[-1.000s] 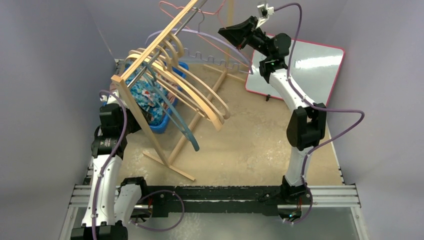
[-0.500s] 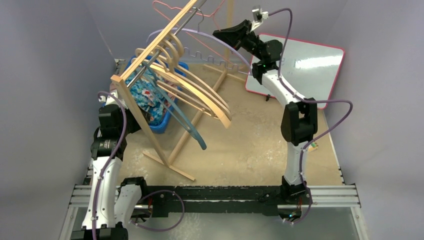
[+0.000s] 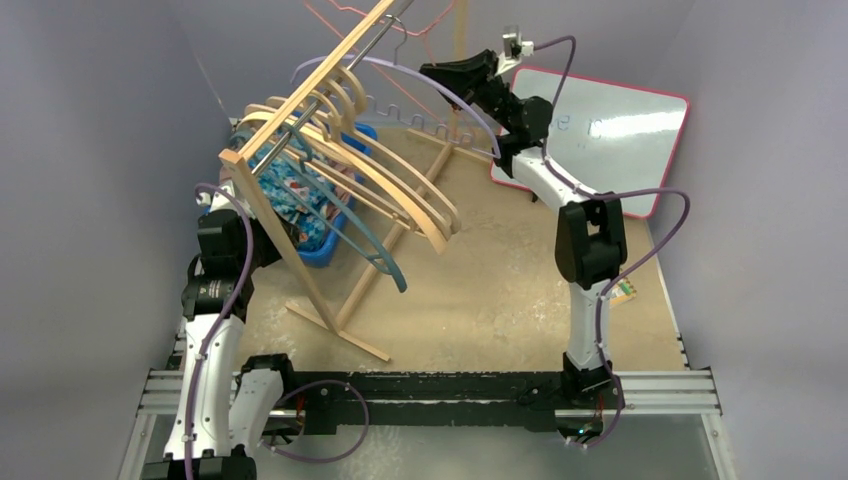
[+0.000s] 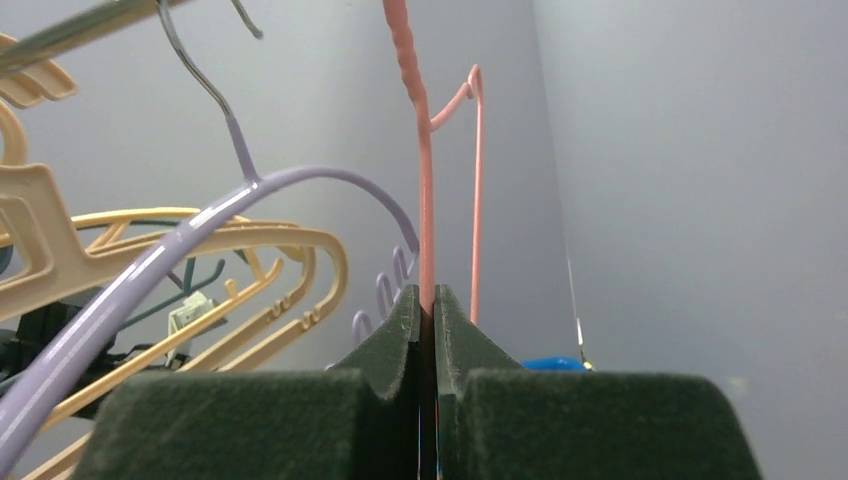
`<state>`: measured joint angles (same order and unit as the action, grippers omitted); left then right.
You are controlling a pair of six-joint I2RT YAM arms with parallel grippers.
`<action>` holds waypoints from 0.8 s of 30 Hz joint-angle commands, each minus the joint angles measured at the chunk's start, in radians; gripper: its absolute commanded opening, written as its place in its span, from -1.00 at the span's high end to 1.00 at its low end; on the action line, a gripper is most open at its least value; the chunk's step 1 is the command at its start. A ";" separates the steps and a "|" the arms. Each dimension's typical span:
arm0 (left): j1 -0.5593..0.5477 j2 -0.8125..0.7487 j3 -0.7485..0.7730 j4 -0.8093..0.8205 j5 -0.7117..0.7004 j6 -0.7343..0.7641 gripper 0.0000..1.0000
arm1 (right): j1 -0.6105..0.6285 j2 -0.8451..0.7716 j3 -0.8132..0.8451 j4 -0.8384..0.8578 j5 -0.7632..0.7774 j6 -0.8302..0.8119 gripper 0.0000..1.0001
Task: Remove the skirt from the hanger
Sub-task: Place the hanger at the clothesline.
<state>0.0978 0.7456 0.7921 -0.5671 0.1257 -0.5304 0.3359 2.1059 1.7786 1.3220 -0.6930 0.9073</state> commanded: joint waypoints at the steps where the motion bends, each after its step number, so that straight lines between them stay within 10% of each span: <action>1: 0.008 -0.014 -0.002 0.043 -0.006 0.007 -0.20 | 0.004 -0.077 0.033 0.120 0.059 -0.014 1.00; 24: 0.008 -0.032 -0.002 0.047 -0.006 0.007 -0.21 | 0.081 0.114 0.223 0.004 0.029 -0.036 1.00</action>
<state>0.0978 0.7277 0.7891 -0.5659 0.1257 -0.5304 0.4053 2.2429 1.9598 1.2785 -0.6724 0.9054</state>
